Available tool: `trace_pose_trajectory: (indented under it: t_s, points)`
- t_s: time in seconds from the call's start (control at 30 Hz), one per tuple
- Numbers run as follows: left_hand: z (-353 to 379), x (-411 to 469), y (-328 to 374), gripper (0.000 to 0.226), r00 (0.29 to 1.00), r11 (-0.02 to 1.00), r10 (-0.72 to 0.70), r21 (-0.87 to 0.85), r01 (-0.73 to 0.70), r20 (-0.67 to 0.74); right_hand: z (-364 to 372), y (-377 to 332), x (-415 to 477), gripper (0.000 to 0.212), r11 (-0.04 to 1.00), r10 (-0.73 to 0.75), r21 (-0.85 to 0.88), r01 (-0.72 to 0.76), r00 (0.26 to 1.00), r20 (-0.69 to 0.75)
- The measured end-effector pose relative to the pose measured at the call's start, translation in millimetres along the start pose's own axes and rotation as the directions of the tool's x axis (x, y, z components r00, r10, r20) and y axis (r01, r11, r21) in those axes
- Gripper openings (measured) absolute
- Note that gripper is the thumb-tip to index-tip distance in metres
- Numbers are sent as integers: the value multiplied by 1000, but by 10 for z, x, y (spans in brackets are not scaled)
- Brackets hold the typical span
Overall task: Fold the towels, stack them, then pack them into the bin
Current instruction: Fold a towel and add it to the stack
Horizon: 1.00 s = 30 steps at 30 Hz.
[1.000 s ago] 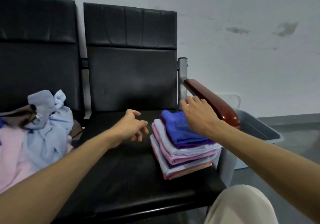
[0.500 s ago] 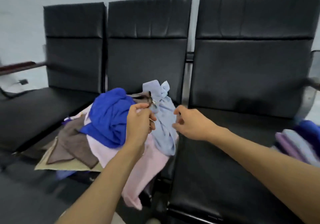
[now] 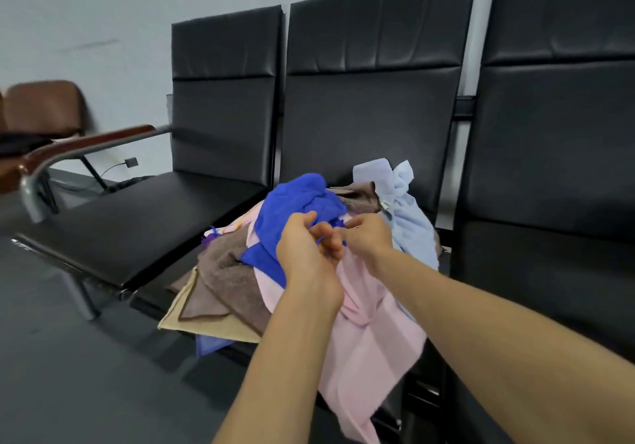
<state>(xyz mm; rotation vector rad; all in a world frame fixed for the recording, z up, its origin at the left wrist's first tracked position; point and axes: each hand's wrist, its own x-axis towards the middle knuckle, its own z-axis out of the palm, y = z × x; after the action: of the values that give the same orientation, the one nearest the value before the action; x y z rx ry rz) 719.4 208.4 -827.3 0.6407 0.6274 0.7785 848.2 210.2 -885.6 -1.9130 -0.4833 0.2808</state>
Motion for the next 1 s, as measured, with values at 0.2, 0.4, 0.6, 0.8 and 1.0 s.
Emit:
trace_pose_trajectory:
  t_s: [0.2, 0.4, 0.6, 0.8, 1.0]
  points:
    - [-20, 2, 39, 19, 999, 1000, 14, -6, -14, -33, -21, -122, -51, 20, 985, -173, -13, 173, 984, -52]
    - [27, -23, -44, 16, 998, 992, 49, 119, -43, -49, -521, -398, -141, 21, 877, -136, 449, 173, 984, -115]
    - [375, -180, -329, 13, 965, 874, 189, 418, -250, 182, -1426, -563, -456, 20, 788, -209, 585, 192, 977, -39]
    - [677, -487, -737, 20, 830, 693, -47, 616, -374, 556, -2399, -380, -774, 21, 827, -199, 524, 202, 978, -63]
    - [909, -672, -1273, 20, 671, 435, -342, 744, -507, 657, -3082, 313, -1217, 21, 982, -186, 46, 184, 981, 56]
